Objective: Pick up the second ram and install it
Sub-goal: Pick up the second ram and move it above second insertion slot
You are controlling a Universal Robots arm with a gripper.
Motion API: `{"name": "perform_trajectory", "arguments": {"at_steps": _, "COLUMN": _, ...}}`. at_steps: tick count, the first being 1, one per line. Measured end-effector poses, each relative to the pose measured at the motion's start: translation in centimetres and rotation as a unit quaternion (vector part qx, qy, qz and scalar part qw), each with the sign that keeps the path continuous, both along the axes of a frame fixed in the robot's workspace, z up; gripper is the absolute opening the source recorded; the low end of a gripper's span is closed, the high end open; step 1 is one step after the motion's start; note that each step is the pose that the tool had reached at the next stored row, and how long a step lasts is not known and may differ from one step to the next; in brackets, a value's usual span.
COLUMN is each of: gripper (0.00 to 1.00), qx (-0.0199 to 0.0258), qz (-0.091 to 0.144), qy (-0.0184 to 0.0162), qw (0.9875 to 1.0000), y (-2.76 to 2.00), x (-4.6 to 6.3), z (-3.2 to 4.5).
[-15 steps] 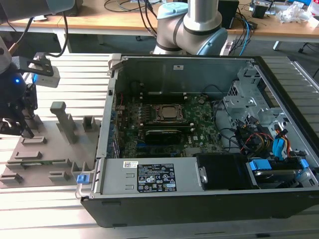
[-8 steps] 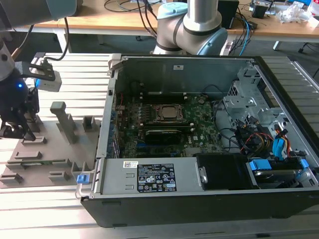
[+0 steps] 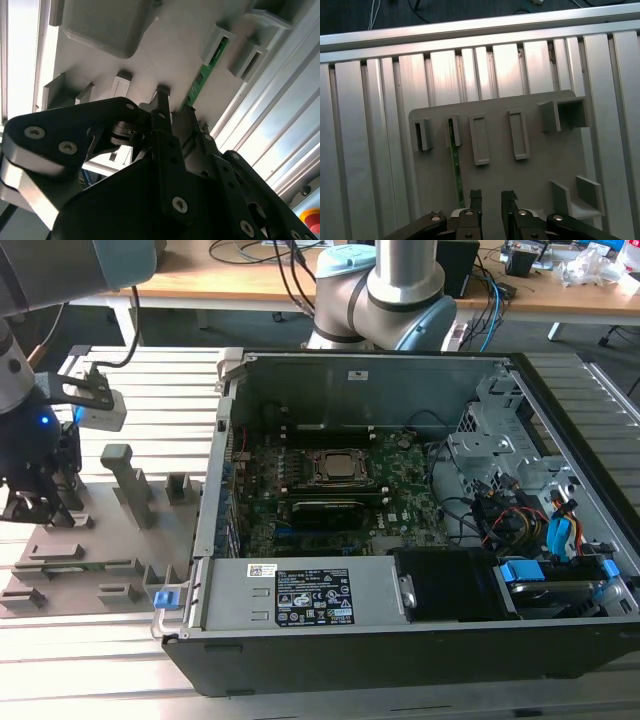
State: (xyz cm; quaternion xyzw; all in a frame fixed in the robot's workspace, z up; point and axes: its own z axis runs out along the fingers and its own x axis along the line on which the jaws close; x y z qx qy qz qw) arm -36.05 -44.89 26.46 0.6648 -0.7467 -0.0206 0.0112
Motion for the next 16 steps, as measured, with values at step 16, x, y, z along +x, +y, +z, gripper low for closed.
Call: {"name": "perform_trajectory", "arguments": {"at_steps": 16, "gripper": 0.3, "qx": -0.0003, "qz": 0.001, "qy": 0.0, "qw": 1.0, "y": -2.87, "x": 0.0, "z": -1.69}}
